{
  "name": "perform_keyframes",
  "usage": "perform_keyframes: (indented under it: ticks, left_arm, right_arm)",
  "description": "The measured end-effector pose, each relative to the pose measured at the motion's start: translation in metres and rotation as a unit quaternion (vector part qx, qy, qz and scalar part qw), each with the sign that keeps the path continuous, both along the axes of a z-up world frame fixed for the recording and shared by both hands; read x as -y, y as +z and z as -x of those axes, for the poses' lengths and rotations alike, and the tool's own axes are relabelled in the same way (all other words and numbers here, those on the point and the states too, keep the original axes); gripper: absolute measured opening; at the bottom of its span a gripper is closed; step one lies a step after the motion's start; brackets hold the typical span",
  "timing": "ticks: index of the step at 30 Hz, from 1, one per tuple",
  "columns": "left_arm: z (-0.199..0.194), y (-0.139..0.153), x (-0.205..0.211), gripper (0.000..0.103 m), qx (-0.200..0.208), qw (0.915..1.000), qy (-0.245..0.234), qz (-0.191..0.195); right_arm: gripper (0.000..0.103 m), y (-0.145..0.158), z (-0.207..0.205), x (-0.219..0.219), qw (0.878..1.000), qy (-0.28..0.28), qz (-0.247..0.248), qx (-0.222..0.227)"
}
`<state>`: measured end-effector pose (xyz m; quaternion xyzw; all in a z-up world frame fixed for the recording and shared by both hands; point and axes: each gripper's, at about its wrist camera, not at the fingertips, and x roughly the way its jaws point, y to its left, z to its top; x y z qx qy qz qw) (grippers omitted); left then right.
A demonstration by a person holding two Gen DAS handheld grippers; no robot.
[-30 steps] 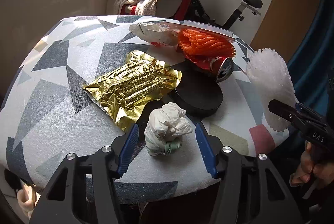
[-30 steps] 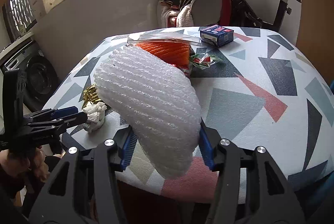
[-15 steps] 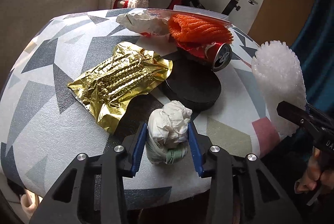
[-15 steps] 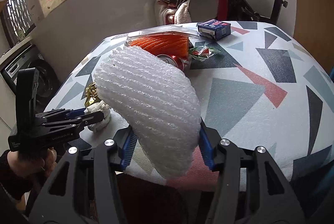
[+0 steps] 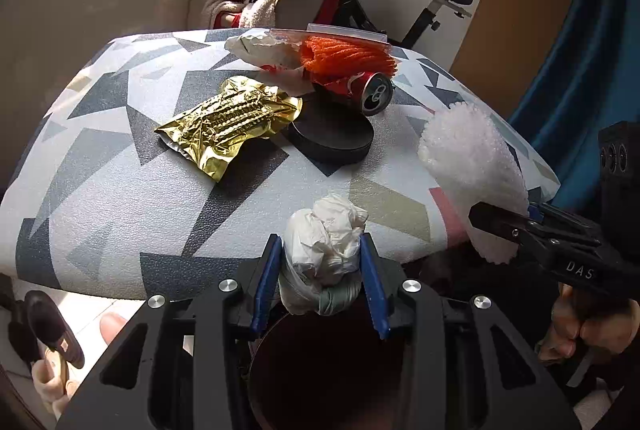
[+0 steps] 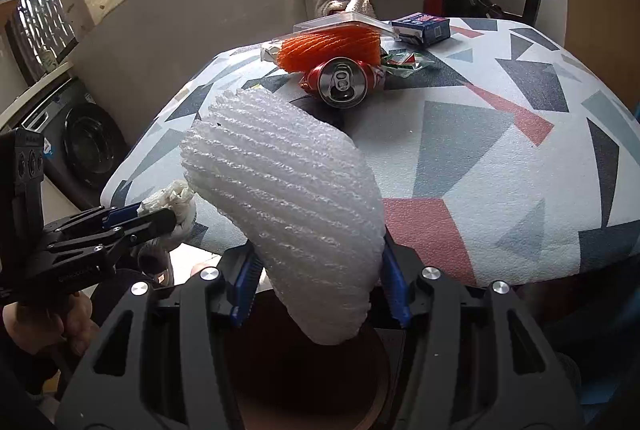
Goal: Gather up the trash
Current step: 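Carry both items to the brown bin while right gripper opens dropping the foam net, then lower the tissue ball into the bin and open the left gripper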
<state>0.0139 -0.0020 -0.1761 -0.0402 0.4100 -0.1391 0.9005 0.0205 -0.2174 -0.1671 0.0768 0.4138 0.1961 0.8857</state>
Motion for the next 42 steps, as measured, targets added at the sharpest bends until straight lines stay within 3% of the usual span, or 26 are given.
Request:
perform_keyframes:
  ticks: [7, 14, 21, 25, 29, 33, 37, 42]
  left_arm:
    - [0.035, 0.013, -0.013, 0.039, 0.024, 0.9996, 0.008, -0.010]
    - [0.044, 0.012, -0.023, 0.039, 0.020, 0.9997, 0.017, -0.001]
    - [0.046, 0.010, -0.021, 0.039, 0.023, 0.9997, 0.010, 0.007]
    - [0.047, 0.003, -0.021, 0.039, 0.022, 0.9996, 0.005, 0.017]
    - [0.048, -0.003, -0.021, 0.039, 0.018, 0.9996, 0.004, 0.022]
    - [0.048, -0.006, -0.018, 0.039, 0.019, 0.9995, -0.006, 0.025]
    - [0.048, -0.013, -0.015, 0.039, 0.013, 0.9990, -0.024, 0.036]
    - [0.045, -0.022, -0.001, 0.039, -0.004, 0.9985, -0.048, 0.028]
  right_arm:
    - [0.054, -0.027, 0.032, -0.015, 0.997, 0.032, -0.003, -0.072]
    - [0.055, -0.056, 0.036, -0.036, 0.989, 0.059, 0.032, -0.135]
    - [0.075, -0.065, 0.036, -0.048, 0.985, 0.079, 0.052, -0.145]
    - [0.089, -0.060, 0.037, -0.049, 0.986, 0.082, 0.047, -0.137]
    - [0.091, -0.051, 0.034, -0.043, 0.989, 0.074, 0.049, -0.117]
    - [0.097, -0.027, 0.029, -0.031, 0.996, 0.067, 0.052, -0.034]
    - [0.097, -0.012, 0.024, -0.016, 0.993, 0.062, 0.086, 0.056]
    - [0.097, -0.020, 0.011, 0.005, 0.996, 0.013, 0.073, 0.045]
